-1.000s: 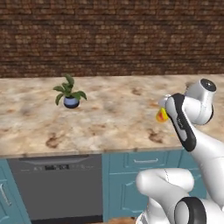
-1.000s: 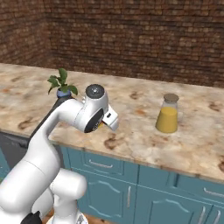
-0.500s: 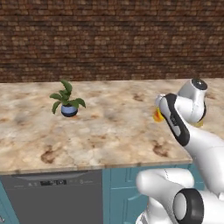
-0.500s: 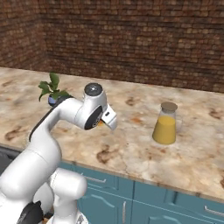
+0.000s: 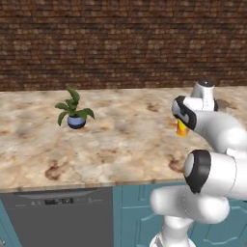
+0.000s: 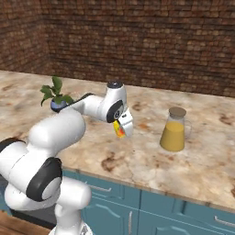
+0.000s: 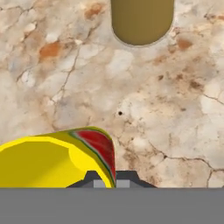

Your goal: Place the pitcher and cup on the dining counter for serving.

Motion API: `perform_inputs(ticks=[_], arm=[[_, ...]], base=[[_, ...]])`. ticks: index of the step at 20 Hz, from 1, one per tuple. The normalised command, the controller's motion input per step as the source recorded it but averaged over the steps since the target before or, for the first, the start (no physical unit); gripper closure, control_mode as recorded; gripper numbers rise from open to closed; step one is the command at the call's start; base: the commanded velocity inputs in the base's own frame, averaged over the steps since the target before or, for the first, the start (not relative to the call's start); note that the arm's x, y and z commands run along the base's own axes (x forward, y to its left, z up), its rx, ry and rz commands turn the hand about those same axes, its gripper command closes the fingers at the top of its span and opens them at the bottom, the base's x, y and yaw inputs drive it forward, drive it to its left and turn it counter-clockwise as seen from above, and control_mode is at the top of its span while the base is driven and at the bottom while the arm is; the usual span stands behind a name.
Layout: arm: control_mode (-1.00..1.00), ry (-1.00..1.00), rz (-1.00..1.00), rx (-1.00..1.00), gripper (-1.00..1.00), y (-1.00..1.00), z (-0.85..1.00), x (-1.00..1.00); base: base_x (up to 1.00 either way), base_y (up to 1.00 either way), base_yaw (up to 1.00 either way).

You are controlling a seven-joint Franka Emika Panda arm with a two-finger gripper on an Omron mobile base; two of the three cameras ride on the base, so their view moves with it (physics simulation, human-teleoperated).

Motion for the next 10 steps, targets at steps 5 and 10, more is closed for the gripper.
perform_inputs(ticks=[5,10], arm=[[-1.00,0.03,-0.24,0.00,1.00,-0.31,-0.33,0.39],[-1.00,0.00,-0.20,0.08,1.00,-0.19,-0.54,0.07]], base=[[0.00,0.00,0.00],[0.00,0.00,0.00]])
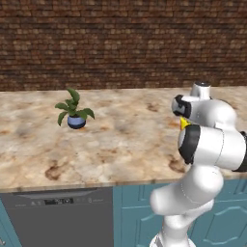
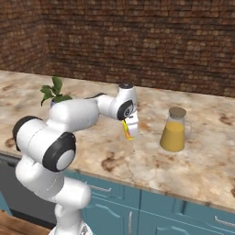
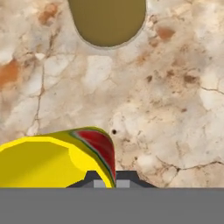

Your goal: Place the pitcher and cup on the dining counter for serving.

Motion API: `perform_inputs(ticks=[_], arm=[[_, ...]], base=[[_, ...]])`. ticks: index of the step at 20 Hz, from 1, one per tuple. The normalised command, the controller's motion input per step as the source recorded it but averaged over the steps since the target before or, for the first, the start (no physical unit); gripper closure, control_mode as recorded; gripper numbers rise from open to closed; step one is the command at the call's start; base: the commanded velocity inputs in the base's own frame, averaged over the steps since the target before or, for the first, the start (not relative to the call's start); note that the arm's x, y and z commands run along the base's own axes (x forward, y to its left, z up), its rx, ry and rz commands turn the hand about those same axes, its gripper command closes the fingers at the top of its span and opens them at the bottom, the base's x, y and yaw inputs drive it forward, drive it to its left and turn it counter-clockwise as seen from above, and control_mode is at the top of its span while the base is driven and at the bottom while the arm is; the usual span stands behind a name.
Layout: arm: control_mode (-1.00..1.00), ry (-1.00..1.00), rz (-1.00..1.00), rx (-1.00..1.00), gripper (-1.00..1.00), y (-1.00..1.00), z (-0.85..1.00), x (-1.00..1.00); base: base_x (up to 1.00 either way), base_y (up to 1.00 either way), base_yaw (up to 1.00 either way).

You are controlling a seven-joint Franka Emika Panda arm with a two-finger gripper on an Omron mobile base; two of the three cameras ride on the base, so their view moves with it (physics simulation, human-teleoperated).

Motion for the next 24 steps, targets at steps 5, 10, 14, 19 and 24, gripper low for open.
perform_inputs(ticks=[5,10,14,19,24], arm=[[-1.00,-0.04,-0.16,0.07,1.00,-0.04,-0.79,0.06],[-1.00,-0.07,-0.09,0.00,1.00,0.00,-0.57,0.32],[-1.00,-0.08,-0.03,-0.02,1.00,0.00,-0.42,0.19],[-1.00,-0.10,-0.02,-0.01,-1.00,0.00,-0.22,0.11],[-1.00,0.00,0.00,0.00,-1.00,0.00,0.24,-0.10]], base=[[0.00,0.00,0.00],[0.00,0.00,0.00],[0.00,0.00,0.00],[0.00,0.00,0.00],[0.00,0.00,0.00]])
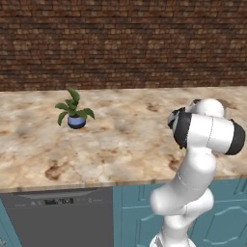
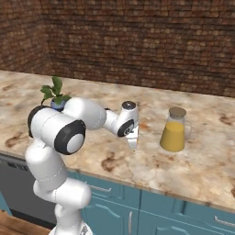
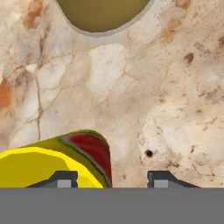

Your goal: Place the pitcher and cup on the dining counter for serving.

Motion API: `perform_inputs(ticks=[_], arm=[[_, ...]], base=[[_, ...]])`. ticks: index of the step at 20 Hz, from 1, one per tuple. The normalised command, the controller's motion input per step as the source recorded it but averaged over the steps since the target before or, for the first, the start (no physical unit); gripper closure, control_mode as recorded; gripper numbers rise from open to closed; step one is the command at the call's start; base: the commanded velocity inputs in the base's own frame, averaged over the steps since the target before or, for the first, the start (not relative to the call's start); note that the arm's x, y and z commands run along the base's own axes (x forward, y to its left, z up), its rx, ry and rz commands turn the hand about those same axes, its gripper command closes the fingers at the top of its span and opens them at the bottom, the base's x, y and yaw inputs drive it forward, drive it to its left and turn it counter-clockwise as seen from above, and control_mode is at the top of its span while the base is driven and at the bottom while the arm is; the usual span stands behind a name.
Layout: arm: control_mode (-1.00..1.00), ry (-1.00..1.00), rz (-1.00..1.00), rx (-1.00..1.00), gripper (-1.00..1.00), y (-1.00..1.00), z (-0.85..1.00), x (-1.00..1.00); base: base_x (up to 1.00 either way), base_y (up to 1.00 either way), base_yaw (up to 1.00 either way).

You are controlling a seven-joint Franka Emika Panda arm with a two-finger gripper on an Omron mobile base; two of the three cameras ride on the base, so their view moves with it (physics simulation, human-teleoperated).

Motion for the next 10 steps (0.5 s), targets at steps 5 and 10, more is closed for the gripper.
perform_inputs(ticks=[5,10], arm=[[-1.00,-0.07,0.00,0.00,-1.00,0.00,0.84,-0.66],[-1.00,-0.08,0.00,0.00,-1.00,0.08,0.87,-0.86]], base=[[0.00,0.00,0.00],[0.00,0.00,0.00]])
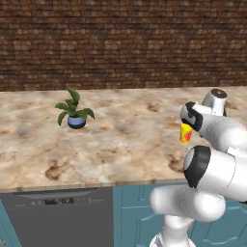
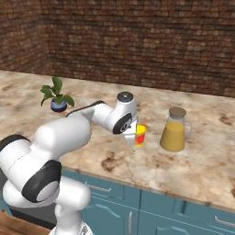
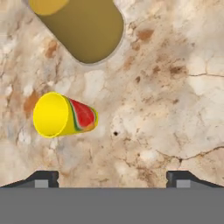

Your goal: Place the pitcher and cup on the dining counter for serving.

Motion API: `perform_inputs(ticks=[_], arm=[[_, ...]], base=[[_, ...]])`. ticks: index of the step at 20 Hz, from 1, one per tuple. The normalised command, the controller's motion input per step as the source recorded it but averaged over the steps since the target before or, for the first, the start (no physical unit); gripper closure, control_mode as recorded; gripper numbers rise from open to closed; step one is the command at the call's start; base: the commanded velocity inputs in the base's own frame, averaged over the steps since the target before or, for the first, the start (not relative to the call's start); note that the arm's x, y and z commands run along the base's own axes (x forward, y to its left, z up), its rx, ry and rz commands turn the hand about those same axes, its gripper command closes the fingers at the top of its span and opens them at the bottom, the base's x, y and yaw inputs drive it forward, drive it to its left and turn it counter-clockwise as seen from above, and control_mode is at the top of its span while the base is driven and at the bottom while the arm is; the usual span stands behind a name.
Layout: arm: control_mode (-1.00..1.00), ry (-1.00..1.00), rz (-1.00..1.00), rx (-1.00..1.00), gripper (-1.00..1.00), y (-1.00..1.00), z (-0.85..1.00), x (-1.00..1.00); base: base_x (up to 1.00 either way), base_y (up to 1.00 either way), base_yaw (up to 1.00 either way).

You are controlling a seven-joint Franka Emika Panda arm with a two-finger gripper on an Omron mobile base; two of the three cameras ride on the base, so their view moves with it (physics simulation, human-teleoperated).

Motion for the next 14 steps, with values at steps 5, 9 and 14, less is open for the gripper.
perform_inputs(ticks=[5,9,14], arm=[[-1.00,-0.10,0.00,0.00,-1.00,0.14,0.92,-0.98],[-1.00,-0.18,0.00,-0.02,-1.00,0.29,0.64,-1.00],[-1.00,-0.07,0.00,-0.09,-1.00,0.62,0.69,-1.00]], base=[[0.00,0.00,0.00],[0.00,0.00,0.00],[0.00,0.00,0.00]])
